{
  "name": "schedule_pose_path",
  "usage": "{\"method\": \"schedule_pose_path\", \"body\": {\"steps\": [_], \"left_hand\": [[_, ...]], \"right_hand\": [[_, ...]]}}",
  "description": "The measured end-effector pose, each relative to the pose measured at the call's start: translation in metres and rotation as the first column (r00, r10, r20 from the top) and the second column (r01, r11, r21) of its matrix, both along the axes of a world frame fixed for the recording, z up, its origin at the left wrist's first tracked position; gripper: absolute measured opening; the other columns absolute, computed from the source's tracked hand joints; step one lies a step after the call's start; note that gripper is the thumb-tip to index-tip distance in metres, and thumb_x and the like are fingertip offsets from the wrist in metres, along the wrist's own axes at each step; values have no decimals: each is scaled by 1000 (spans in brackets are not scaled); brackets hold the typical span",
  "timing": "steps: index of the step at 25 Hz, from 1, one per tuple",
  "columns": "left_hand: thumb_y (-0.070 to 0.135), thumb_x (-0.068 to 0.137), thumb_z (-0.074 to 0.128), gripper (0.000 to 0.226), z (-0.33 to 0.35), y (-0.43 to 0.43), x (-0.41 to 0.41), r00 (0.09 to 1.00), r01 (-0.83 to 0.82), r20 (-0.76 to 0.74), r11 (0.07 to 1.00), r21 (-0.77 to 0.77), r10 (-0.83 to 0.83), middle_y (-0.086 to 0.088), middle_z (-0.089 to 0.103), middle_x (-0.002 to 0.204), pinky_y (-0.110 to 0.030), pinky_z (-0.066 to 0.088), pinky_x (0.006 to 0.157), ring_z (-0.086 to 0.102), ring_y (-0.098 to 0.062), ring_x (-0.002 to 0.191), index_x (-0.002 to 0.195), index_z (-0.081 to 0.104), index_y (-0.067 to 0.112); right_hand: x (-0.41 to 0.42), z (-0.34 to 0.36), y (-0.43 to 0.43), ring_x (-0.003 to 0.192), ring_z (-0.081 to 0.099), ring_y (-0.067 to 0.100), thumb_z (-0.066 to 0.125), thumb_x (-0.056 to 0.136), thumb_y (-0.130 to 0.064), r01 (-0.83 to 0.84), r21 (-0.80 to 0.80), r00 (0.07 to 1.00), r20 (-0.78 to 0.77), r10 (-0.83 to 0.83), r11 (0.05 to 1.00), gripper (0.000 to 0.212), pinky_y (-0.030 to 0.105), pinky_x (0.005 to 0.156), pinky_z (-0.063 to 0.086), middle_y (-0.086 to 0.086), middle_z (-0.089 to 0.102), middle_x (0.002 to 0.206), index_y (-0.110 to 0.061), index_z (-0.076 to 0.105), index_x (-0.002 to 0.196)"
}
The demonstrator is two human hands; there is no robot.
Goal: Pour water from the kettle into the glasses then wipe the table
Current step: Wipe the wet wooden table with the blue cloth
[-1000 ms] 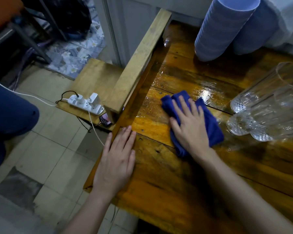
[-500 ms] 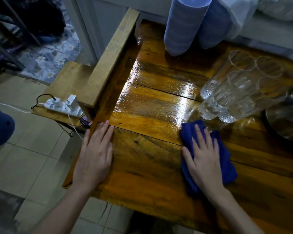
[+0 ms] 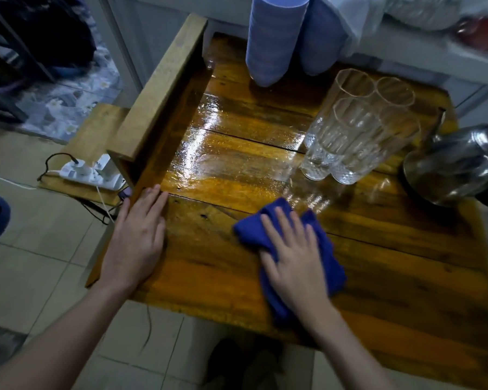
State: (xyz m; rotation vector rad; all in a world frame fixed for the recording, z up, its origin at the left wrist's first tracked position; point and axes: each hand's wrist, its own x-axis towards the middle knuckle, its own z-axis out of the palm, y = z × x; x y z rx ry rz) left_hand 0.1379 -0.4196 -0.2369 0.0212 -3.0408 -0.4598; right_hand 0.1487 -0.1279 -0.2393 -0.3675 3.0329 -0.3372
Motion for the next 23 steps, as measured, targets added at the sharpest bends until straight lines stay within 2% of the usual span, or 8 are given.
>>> {"method": "schedule_pose_path", "body": {"steps": [4,7,9,13,17,19,21,23], "left_hand": [[25,96,29,53,0,5,4,1000,11,-25,996,-87,-13,-9,34,154,-47,18,119,30,-22,143,146,35,9],[25,98,28,51,6,20,13,999,7,-34,995,-104,-11,-14,38,151,-49,22,117,34,-27,140,144,38,4],[24,99,29,49,6,49,23,997,65,-28,998,-15,-65,-13,38,151,-45,20,118,33,-25,141,143,39,5],[21,99,31,47,2,112,29,994,103,-38,987,123,-99,-5,36,153,-38,15,121,29,-16,143,144,38,11],[23,98,31,49,-2,121,25,987,156,-26,988,-3,-156,-5,35,153,-42,17,120,28,-17,144,145,37,11],[24,98,31,49,-1,120,26,988,156,-18,988,-25,-156,-5,34,154,-41,17,120,28,-17,144,145,37,12],[24,98,30,50,0,122,26,990,138,-18,990,-22,-138,-5,34,154,-40,14,121,27,-18,144,146,36,12],[25,98,29,50,-1,125,26,992,127,-14,992,-25,-128,-6,35,154,-39,13,121,27,-18,144,146,36,12]], "right_hand": [[14,2,102,150,10,23,23,95,-53,384,7,923,8,-384,923,63,52,120,11,0,17,163,-30,22,154],[9,-2,84,148,15,30,21,96,-52,508,21,861,-22,-508,861,64,58,117,13,5,22,162,-25,23,154],[2,0,41,148,14,31,20,96,-53,440,11,898,-28,-439,898,63,59,117,12,4,22,162,-26,22,154],[15,0,-15,149,14,30,30,96,-52,138,7,990,-30,-137,990,63,58,118,10,2,21,162,-26,26,153],[29,0,17,151,7,22,35,94,-56,-22,-21,1000,-4,22,1000,67,50,119,7,-1,14,163,-30,22,154],[32,1,51,151,2,18,29,93,-64,1,-6,1000,20,-1,1000,70,46,121,2,-4,9,164,-33,16,155],[30,0,94,151,2,19,23,92,-69,157,42,988,7,-157,987,71,47,121,3,-3,8,164,-35,14,155],[21,0,132,151,4,21,18,93,-66,362,63,932,10,-363,930,70,49,121,4,-1,10,164,-34,15,155]]}}
